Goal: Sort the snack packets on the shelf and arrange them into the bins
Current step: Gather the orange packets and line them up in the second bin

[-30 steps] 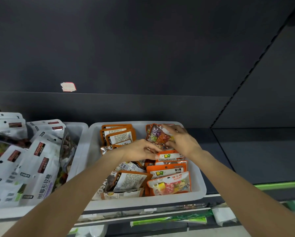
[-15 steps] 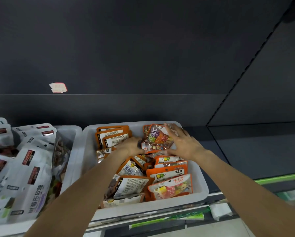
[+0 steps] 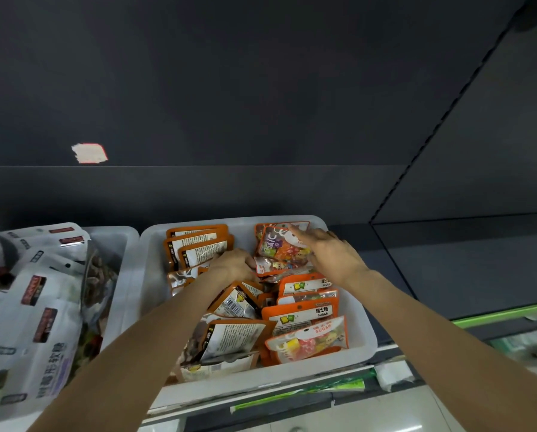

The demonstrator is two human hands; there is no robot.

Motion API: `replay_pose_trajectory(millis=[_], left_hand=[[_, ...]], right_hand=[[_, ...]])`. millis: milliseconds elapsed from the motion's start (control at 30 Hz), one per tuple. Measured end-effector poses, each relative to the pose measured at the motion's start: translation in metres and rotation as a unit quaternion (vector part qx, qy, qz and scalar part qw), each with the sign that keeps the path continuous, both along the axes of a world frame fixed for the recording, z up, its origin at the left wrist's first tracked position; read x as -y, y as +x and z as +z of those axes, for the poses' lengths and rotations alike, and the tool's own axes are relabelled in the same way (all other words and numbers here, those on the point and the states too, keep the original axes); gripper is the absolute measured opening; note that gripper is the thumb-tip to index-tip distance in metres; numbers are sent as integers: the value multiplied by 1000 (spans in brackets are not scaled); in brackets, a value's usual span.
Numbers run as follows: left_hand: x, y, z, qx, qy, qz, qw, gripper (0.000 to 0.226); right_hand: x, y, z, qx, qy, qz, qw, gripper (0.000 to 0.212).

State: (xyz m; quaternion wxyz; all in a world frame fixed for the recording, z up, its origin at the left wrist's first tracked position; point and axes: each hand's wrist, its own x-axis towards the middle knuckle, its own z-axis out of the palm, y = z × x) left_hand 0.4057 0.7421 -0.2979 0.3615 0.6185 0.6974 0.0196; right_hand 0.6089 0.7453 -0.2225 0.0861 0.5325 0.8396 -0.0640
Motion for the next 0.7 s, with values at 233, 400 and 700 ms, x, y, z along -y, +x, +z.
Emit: replay_pose_trajectory(millis=[233, 400, 700], left_hand=[[2, 6, -4, 15, 27, 17, 999, 36], [1, 9, -5, 49, 55, 57, 996, 22], [-2, 16, -2, -4, 57, 72, 996, 28]], right_hand=[[8, -2, 5, 3, 24, 23, 999, 78], [8, 0, 10, -15, 48, 17, 999, 75], [15, 5, 13, -18, 55, 10, 998, 73]])
